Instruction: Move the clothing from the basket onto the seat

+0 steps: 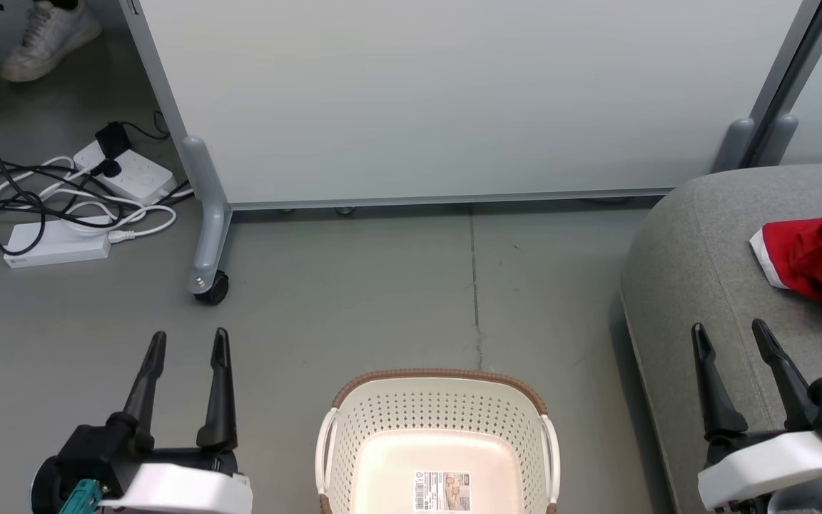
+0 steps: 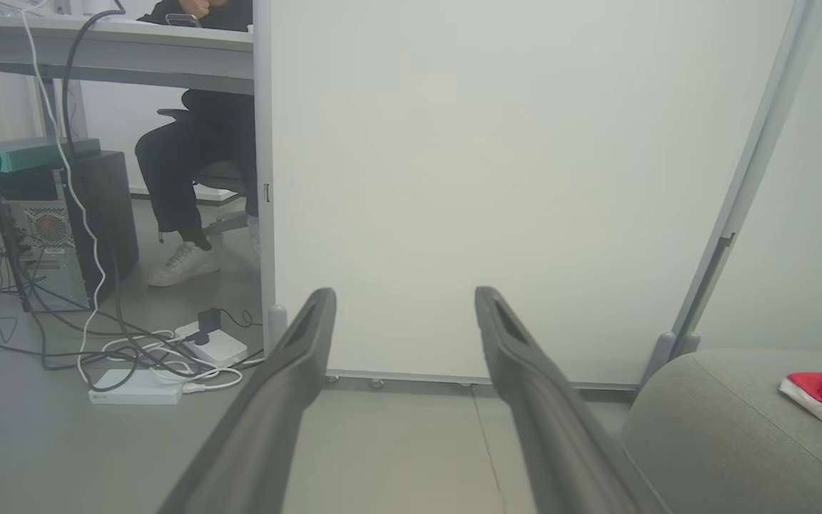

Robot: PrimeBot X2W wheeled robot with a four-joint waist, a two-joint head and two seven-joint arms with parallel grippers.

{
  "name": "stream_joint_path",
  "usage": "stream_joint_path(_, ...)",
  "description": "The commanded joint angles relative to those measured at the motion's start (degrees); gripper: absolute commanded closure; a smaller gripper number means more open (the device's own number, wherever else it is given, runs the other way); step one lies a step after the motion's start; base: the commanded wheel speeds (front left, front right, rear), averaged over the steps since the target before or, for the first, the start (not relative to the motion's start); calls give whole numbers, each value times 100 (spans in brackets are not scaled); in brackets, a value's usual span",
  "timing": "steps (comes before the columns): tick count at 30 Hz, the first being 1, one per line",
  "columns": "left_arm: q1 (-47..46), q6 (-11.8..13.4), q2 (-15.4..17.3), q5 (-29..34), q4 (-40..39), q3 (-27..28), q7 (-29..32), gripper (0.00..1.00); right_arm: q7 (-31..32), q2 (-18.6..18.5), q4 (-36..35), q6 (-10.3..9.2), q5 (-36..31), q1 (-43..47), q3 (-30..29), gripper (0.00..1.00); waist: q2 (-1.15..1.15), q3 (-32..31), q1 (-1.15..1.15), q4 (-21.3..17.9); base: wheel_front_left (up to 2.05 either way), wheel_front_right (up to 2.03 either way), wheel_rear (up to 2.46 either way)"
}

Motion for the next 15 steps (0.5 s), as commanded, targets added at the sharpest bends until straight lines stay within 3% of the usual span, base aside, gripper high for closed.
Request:
stream_joint_path(1,41,-36,55,49,7,10,-28,0,27,-25,-24,1,1,66,-33,0,0,-39,0,-6,0,0,0)
stream_joint_path(6,185,-206,173,219,191,-142,-27,0,76,-25,-77,1,-88,244,-22,0,0,-112,0,-24,0,0,0)
stream_joint_path(15,187,-290,262,267,367,-297,29,0,101,-25,-129,1,-141,413,-19,0,0,-134,0,-53,0,0,0)
